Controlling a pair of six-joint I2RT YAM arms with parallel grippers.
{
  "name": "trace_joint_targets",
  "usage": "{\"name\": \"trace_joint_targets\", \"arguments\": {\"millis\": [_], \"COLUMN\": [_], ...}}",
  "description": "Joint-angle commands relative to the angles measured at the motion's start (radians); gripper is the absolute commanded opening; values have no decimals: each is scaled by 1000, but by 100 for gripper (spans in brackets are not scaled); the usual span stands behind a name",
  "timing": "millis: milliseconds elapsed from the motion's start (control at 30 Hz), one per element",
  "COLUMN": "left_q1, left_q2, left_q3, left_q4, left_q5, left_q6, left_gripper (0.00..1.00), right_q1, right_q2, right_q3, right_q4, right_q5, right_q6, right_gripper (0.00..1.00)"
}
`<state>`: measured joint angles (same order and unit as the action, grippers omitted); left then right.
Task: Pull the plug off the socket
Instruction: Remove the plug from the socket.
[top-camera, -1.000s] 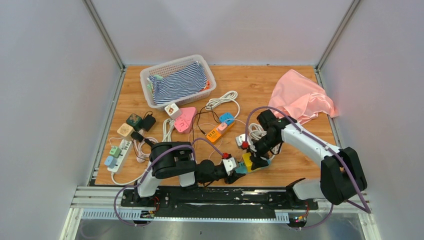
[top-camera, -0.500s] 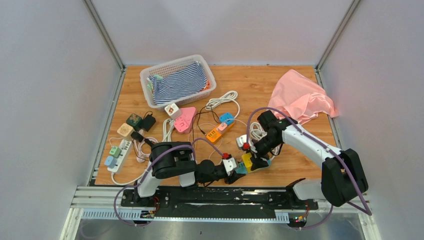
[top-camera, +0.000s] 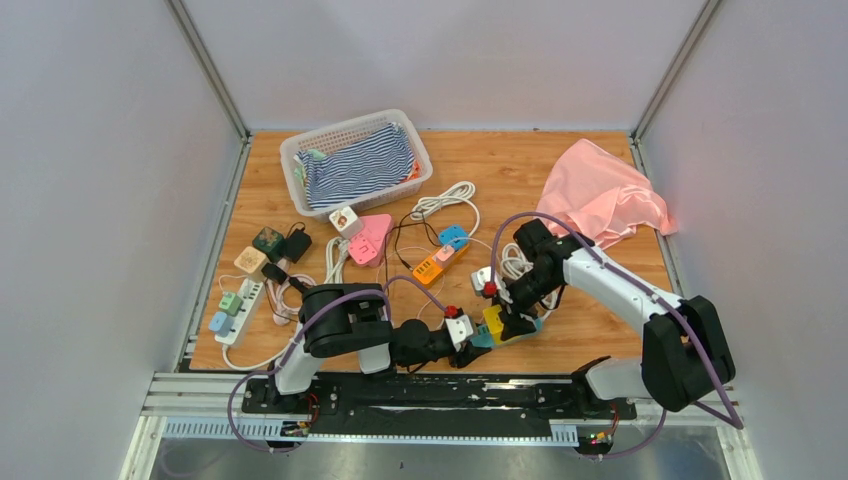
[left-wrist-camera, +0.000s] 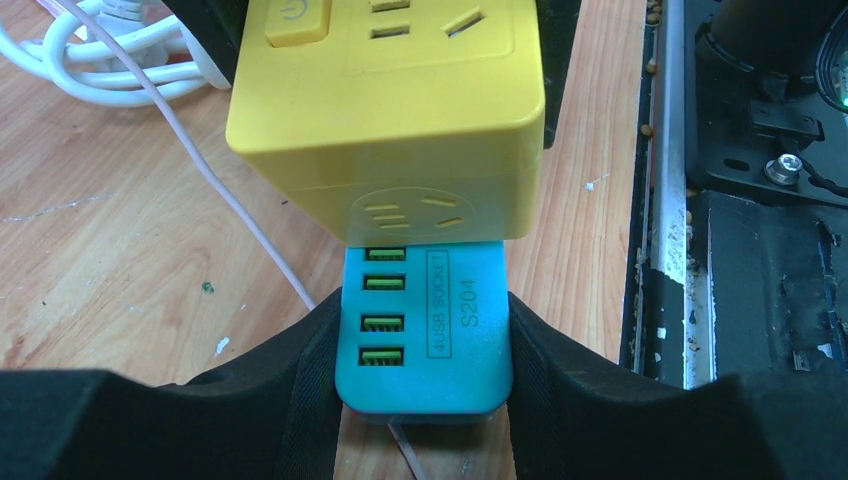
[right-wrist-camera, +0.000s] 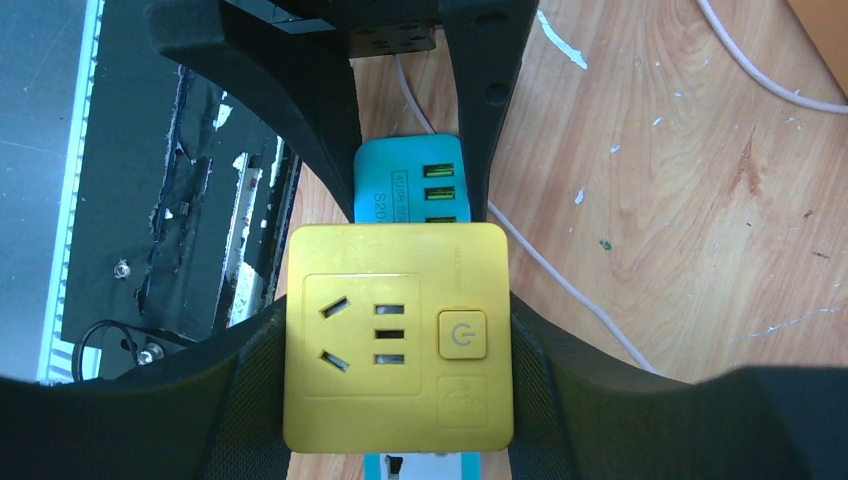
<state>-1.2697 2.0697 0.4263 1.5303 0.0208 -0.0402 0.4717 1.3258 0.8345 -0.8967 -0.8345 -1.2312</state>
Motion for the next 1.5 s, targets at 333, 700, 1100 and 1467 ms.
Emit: {"name": "trace_joint_targets", "arguments": {"millis": [333,700,1100,1467], "left_q1": [-7,-7,-7,-8], "left_q2": [40,40,40,38], "left_q3": [10,9,9,7], "left_q4": [3,3,2,3], "left_q5": [21,22,22,22], "left_q6": [14,16,17,16], "left_gripper": [0,0,0,0], "right_q1": [8,-46,-54,-62], "right_q2": [-35,-27,-34,-45], "right_q3": [-4,-7,-9,-7], "right_q4": [-119,113,58,-4], "right_q5": [-205,-32,-84,-137], "right_q6": [-198,113,3,-50], "right_gripper": [0,0,0,0]}}
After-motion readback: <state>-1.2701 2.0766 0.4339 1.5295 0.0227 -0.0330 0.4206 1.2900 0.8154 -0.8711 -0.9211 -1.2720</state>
